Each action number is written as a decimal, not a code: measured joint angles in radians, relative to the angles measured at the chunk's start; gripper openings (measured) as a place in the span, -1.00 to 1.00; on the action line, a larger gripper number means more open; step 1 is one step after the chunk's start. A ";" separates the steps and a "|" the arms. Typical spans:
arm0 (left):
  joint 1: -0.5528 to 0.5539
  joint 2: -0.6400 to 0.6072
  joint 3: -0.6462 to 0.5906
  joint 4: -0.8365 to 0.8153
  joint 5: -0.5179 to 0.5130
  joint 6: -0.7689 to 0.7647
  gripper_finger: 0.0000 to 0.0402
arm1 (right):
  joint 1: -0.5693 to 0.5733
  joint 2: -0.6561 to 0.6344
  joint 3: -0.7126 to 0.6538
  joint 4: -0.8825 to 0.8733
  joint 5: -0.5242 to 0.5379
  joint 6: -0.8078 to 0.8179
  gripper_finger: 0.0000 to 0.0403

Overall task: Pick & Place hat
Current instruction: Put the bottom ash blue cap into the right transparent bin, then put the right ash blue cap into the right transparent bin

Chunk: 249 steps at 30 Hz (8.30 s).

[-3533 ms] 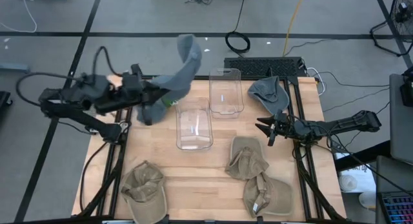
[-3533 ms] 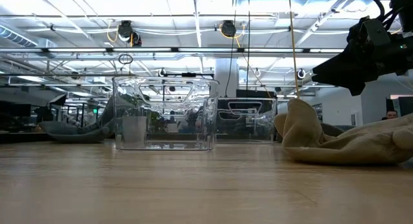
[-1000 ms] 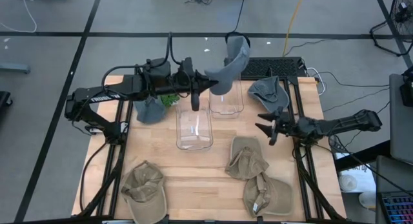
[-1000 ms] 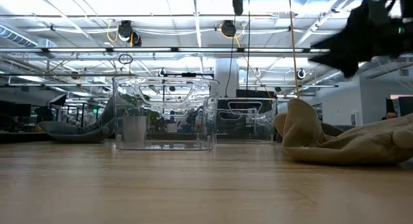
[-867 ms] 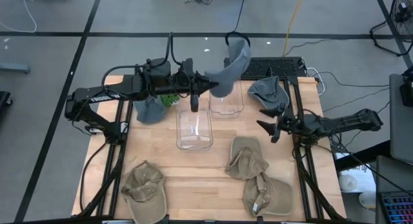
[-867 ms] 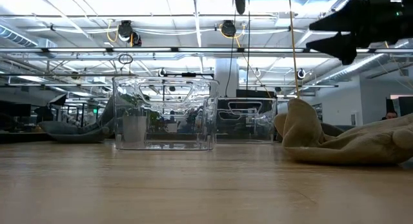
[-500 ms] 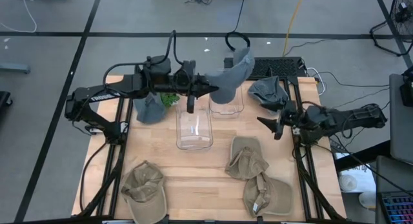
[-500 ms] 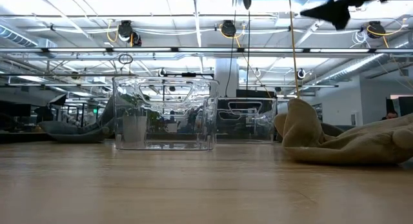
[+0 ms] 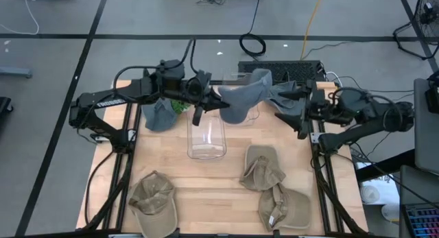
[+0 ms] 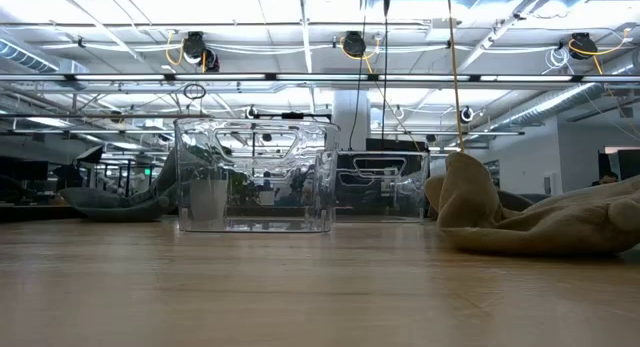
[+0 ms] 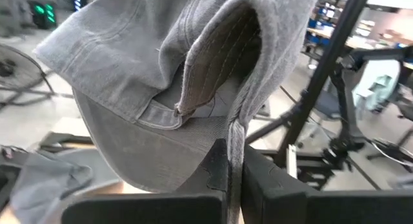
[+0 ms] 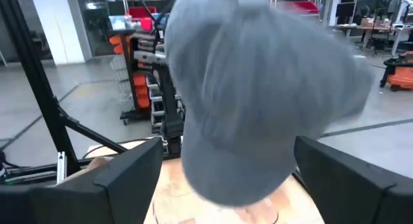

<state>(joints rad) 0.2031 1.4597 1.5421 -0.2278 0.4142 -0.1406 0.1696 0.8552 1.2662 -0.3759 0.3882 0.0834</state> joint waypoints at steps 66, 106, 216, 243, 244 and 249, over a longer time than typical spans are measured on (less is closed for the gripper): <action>-0.036 0.000 0.000 -0.254 0.221 -0.019 -0.96 | 0.009 0.446 0.501 -0.460 -0.259 0.054 -0.73; 0.046 -0.143 0.000 -0.480 0.237 -0.164 0.34 | -0.158 0.471 0.501 -0.428 -0.074 -0.443 -0.92; 0.079 -0.142 0.000 -0.532 0.212 -0.126 0.34 | -0.790 0.874 0.290 -0.096 -0.254 -0.828 0.20; 0.079 -0.142 0.000 -0.530 0.210 -0.081 0.34 | -0.548 0.615 0.291 -0.557 0.189 -0.252 0.69; 0.079 -0.142 0.000 -0.530 0.210 -0.078 0.34 | -0.538 0.610 0.291 -0.594 0.190 -0.216 0.69; 0.079 -0.142 0.000 -0.530 0.210 -0.078 0.34 | -0.489 0.600 0.291 -0.769 0.187 -0.035 0.69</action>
<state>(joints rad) 0.2821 1.3182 1.5421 -0.7582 0.6239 -0.2184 -0.3197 1.4554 1.5570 -1.1445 0.5755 0.0486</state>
